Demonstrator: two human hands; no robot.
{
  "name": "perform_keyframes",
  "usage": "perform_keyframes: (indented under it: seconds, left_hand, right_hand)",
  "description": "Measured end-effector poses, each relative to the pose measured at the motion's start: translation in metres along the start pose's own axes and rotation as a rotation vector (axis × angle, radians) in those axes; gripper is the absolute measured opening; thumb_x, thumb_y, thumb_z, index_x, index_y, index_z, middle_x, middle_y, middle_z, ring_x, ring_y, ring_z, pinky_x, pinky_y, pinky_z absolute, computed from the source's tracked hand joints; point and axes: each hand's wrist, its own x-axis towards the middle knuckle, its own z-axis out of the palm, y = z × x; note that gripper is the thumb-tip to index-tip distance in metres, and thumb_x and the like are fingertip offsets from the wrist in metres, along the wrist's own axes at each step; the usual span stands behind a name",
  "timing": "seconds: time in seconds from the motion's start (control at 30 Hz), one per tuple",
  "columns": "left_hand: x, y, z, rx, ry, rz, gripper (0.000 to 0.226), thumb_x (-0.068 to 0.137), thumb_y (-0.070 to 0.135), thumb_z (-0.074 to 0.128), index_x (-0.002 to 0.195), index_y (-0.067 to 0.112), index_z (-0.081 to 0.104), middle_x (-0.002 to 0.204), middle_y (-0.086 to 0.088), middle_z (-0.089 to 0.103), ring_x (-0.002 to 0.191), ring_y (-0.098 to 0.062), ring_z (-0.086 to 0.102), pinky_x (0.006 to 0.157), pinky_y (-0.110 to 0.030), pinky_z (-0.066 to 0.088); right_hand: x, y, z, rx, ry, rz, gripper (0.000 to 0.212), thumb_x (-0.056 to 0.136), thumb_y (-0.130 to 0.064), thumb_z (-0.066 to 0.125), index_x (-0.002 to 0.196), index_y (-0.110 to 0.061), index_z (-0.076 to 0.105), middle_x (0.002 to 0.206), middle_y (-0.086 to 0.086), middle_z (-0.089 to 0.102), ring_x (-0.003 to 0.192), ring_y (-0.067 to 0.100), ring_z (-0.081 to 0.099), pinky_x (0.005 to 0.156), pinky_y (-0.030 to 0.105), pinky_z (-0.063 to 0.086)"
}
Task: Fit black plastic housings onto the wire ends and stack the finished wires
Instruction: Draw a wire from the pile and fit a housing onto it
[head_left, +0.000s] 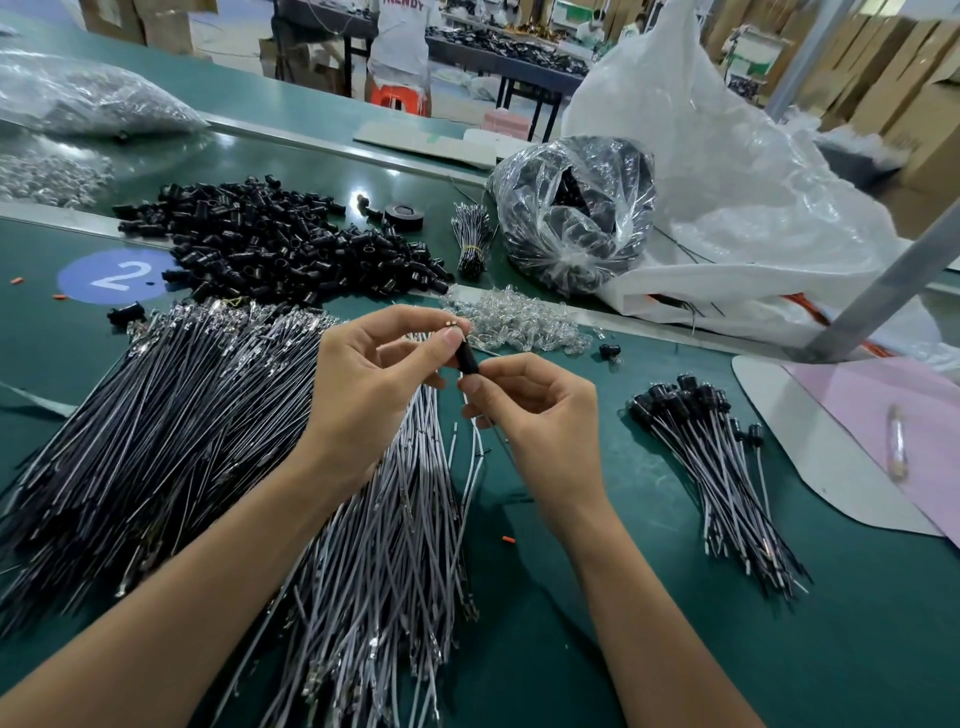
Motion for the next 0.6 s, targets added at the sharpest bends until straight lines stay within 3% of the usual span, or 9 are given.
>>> perform_keyframes:
  seconds: [0.33, 0.47, 0.6]
  left_hand:
    - [-0.0018, 0.0018, -0.0001, 0.003, -0.021, 0.016, 0.015, 0.076, 0.008, 0.070, 0.076, 0.021, 0.078, 0.080, -0.001, 0.075, 0.071, -0.014, 0.067, 0.064, -0.026, 0.055]
    - [-0.0047, 0.0015, 0.0018, -0.002, -0.087, -0.002, 0.014, 0.076, 0.010, 0.072, 0.086, 0.018, 0.078, 0.089, -0.006, 0.076, 0.081, -0.017, 0.068, 0.074, -0.029, 0.056]
    - [-0.0047, -0.0002, 0.0030, -0.029, -0.205, -0.078, 0.034, 0.072, 0.010, 0.076, 0.106, 0.009, 0.071, 0.099, -0.008, 0.076, 0.090, -0.018, 0.072, 0.078, -0.024, 0.055]
  right_hand:
    - [-0.0018, 0.0021, 0.0024, -0.028, -0.020, -0.029, 0.007, 0.084, -0.001, 0.073, 0.084, -0.008, 0.073, 0.074, 0.008, 0.075, 0.064, 0.020, 0.071, 0.063, 0.026, 0.055]
    - [-0.0008, 0.0039, 0.0039, -0.096, -0.015, -0.025, 0.018, 0.086, -0.003, 0.071, 0.077, -0.019, 0.068, 0.069, -0.003, 0.072, 0.064, 0.012, 0.068, 0.063, 0.025, 0.055]
    - [0.0003, 0.0051, 0.0017, -0.102, 0.017, -0.054, 0.021, 0.088, -0.005, 0.069, 0.075, -0.022, 0.066, 0.065, -0.010, 0.067, 0.061, 0.006, 0.062, 0.062, 0.027, 0.053]
